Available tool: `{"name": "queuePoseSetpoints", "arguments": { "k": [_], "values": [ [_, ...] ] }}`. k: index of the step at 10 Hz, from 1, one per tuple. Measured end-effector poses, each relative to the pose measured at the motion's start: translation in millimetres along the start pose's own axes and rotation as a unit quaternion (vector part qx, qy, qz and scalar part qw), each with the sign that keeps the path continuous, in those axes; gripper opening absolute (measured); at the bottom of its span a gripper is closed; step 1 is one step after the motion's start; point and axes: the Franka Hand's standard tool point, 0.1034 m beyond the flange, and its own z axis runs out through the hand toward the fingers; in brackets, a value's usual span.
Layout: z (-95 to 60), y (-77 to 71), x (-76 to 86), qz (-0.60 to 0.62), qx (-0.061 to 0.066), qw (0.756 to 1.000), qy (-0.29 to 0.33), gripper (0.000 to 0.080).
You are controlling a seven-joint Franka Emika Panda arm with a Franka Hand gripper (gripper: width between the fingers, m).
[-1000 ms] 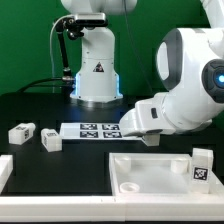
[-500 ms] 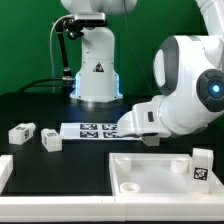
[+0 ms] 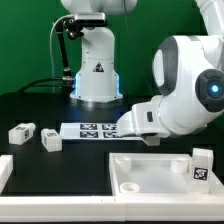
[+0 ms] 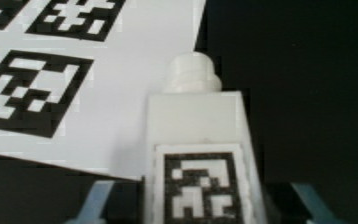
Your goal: Assemble square table
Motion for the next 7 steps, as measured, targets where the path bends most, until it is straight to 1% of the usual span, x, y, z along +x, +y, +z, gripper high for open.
{"name": "queuePoseSetpoints", "arguments": {
  "k": [3, 4, 5, 6, 7],
  "values": [
    [-0.2, 0.5, 0.1, 0.0, 0.0, 1.0, 0.0, 0.0285],
    [-3.1, 1.8, -0.1, 0.0, 0.001, 1.0, 0.002, 0.0285],
    [-23.1, 9.6, -6.3, -0.012, -0.003, 1.0, 0.002, 0.0285],
    [-49.7, 18.5, -11.4, -0.018, 0.002, 1.0, 0.016, 0.0287],
    [-70.5, 27.1, -17.1, -0.02, 0.008, 0.999, 0.029, 0.0287]
  ]
}}
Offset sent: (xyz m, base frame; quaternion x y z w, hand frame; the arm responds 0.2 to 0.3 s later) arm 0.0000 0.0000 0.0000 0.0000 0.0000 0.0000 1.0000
